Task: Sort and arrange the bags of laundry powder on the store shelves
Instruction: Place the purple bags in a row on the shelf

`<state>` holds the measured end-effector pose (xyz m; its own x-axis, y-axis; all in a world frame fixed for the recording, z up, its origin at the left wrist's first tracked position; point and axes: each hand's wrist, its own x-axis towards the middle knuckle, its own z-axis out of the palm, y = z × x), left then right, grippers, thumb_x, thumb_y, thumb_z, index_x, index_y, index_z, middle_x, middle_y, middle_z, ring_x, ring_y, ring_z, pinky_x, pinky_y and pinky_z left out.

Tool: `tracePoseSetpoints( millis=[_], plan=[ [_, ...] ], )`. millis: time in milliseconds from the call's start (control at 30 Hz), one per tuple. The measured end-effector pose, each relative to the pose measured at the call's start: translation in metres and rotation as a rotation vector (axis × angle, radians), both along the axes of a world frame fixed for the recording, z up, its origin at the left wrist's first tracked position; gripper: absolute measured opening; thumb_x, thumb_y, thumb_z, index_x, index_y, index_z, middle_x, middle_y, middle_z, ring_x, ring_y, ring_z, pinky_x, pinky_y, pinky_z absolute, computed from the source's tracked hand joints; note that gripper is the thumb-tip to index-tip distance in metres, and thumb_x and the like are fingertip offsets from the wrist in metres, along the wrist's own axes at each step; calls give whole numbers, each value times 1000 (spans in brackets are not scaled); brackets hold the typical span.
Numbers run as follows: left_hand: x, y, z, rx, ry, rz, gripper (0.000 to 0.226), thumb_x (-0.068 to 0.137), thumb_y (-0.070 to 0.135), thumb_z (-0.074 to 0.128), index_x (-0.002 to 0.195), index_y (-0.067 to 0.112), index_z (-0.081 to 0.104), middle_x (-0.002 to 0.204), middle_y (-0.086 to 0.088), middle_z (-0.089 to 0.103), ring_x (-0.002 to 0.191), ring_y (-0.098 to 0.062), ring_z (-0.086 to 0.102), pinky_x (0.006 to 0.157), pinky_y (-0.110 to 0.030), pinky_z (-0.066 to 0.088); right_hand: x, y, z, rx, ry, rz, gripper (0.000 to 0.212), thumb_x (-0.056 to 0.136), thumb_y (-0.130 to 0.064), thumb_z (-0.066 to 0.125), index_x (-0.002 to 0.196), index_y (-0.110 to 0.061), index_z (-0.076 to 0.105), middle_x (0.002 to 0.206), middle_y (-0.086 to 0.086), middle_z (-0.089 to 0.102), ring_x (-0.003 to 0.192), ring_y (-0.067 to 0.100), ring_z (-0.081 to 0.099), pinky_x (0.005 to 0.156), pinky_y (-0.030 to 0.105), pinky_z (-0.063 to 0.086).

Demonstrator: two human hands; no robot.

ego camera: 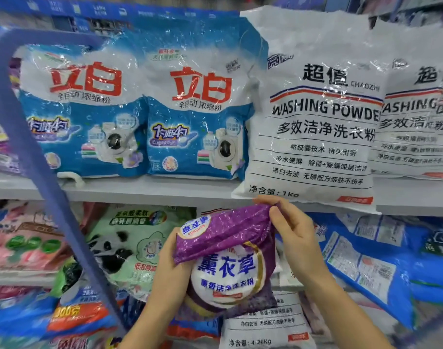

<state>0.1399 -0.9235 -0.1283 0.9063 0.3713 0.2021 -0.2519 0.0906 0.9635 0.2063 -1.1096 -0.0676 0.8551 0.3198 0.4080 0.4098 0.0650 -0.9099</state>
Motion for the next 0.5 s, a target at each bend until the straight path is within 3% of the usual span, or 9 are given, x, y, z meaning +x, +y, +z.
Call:
tracePoseSetpoints(
  millis=[100, 133, 200, 267, 333, 400, 467, 500],
  plan=[
    [0, 5, 6, -22, 17, 49, 18, 91, 17, 59, 98, 29, 70, 94, 3, 75, 87, -14, 71, 62, -18, 53, -9, 4, 21, -481, -708, -250, 40, 86, -47, 54, 119, -25, 59, 124, -9, 56, 120, 8, 44, 106, 29, 31],
    [-1, 6, 10, -21, 19, 57, 16, 91, 21, 57, 97, 27, 70, 93, 3, 75, 87, -15, 71, 62, -18, 53, -12, 11, 26, -627, -922, -272, 47, 83, -51, 56, 119, -22, 60, 124, -4, 57, 121, 13, 43, 108, 37, 28],
    [-3, 9, 17, 17, -5, 49, 18, 85, 33, 56, 94, 29, 70, 91, 5, 75, 84, -11, 71, 62, -16, 52, -18, 25, 33, -848, -1137, -263, 52, 78, -54, 62, 115, -19, 65, 116, 1, 64, 113, 21, 52, 105, 47, 32],
    [-6, 12, 25, 82, -26, 7, 23, 81, 42, 53, 88, 30, 71, 88, 6, 75, 79, -8, 70, 62, -14, 51, -20, 40, 37, -947, -1130, -266, 39, 78, -44, 70, 104, -15, 70, 100, 1, 69, 95, 23, 64, 98, 46, 44],
    [-11, 17, 30, 146, -23, -50, 28, 80, 51, 50, 85, 34, 71, 86, 8, 75, 77, -6, 70, 61, -11, 49, -21, 48, 45, -897, -1037, -242, 21, 81, -29, 70, 86, -9, 70, 81, 4, 69, 73, 24, 65, 79, 41, 54],
    [-16, 25, 34, 186, -27, -102, 23, 80, 57, 54, 88, 43, 70, 89, 11, 75, 78, -5, 70, 62, -10, 49, -24, 53, 57, -837, -855, -200, 25, 87, -28, 60, 83, -4, 65, 73, 7, 66, 65, 26, 62, 62, 36, 52],
    [-21, 37, 36, 184, -16, -168, 23, 74, 59, 68, 92, 44, 68, 93, 9, 75, 81, -9, 72, 64, -14, 52, -25, 57, 71, -795, -752, -209, 28, 92, -34, 55, 94, -6, 60, 74, 3, 64, 66, 25, 61, 58, 34, 44],
    [-23, 43, 35, 163, -2, -214, 35, 64, 58, 75, 95, 41, 68, 95, 7, 75, 83, -12, 72, 64, -17, 54, -26, 59, 78, -774, -741, -207, 27, 92, -35, 54, 97, -8, 57, 74, -1, 61, 66, 23, 58, 58, 33, 40]
  ],
)
